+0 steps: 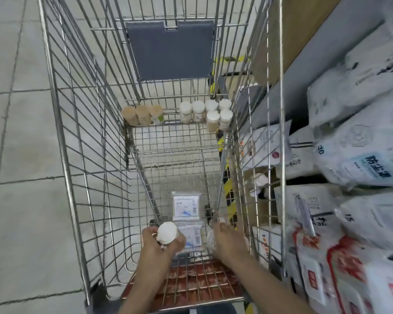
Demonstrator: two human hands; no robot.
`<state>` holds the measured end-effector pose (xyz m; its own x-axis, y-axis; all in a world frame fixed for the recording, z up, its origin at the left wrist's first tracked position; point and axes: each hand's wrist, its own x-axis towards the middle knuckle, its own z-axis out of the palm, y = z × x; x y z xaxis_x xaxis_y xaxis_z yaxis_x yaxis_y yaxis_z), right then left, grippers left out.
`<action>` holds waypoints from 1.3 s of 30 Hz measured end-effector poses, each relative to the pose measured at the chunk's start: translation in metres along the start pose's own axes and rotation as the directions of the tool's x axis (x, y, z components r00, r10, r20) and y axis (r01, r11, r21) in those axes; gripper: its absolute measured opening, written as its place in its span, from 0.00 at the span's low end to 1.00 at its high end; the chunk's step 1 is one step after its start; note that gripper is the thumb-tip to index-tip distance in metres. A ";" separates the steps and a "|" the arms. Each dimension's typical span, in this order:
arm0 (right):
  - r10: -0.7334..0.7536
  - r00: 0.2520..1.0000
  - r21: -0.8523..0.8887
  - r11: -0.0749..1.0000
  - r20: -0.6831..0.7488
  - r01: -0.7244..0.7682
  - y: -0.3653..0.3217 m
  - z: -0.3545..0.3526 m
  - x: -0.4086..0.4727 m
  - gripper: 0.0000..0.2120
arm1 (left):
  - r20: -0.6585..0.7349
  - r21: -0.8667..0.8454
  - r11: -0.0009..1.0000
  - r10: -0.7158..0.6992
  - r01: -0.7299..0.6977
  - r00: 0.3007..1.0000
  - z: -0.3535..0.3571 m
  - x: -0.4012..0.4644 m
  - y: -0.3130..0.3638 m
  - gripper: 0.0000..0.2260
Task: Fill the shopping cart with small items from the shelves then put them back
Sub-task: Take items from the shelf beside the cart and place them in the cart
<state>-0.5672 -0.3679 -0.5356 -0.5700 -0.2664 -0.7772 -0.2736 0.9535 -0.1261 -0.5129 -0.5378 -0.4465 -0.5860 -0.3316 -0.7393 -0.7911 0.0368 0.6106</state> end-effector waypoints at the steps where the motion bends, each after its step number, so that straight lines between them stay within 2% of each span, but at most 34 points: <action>1: -0.003 1.000 -0.015 1.000 0.017 0.004 0.000 0.003 0.002 0.40 | 0.006 -0.008 1.000 -0.004 0.004 1.000 0.001 0.004 0.000 0.22; 6: -0.036 0.996 -0.016 0.999 0.079 0.038 0.005 0.000 0.004 0.40 | 0.056 -0.010 1.000 0.005 -0.004 0.998 0.005 0.034 0.005 0.23; 8: -0.031 0.997 0.001 1.000 0.068 0.031 0.009 -0.002 0.002 0.36 | 0.062 -0.020 0.999 0.028 -0.027 0.998 0.007 0.050 0.014 0.21; 11: -0.026 0.998 0.040 0.999 0.050 0.024 0.014 -0.003 0.003 0.31 | 0.066 0.050 0.993 0.105 -0.108 0.992 0.012 0.080 0.036 0.19; 16: -0.028 0.998 0.076 0.997 0.055 0.024 0.015 -0.006 0.004 0.29 | 0.065 0.102 0.968 0.222 -0.228 0.973 0.029 0.140 0.080 0.23; 22: -0.026 0.998 0.155 0.987 -0.062 0.036 0.010 -0.016 0.007 0.23 | 0.040 0.209 0.935 0.285 -0.287 0.958 0.050 0.201 0.112 0.24; 25: -0.014 0.991 0.248 0.968 -0.131 0.047 0.007 -0.024 0.016 0.18 | 0.009 0.279 0.912 0.309 -0.299 0.951 0.062 0.229 0.127 0.24; 31: 0.051 0.973 0.444 0.894 -0.223 0.055 0.016 -0.033 0.033 0.11 | -0.021 0.490 0.790 0.433 -0.369 0.901 0.090 0.278 0.156 0.23; 35: 0.095 0.967 0.454 0.890 -0.236 0.023 0.024 -0.034 0.043 0.10 | -0.035 0.485 0.799 0.426 -0.357 0.904 0.102 0.305 0.168 0.24; 39: 0.138 0.953 0.545 0.838 -0.268 0.032 0.025 -0.034 0.048 0.12 | -0.039 0.458 0.820 0.404 -0.343 0.914 0.111 0.320 0.169 0.25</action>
<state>-0.6277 -0.3619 -0.5555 -0.7892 -0.1599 -0.5929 0.1745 0.8673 -0.4662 -0.8538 -0.5331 -0.6118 -0.8484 -0.3251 -0.4178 -0.5280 0.5756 0.6244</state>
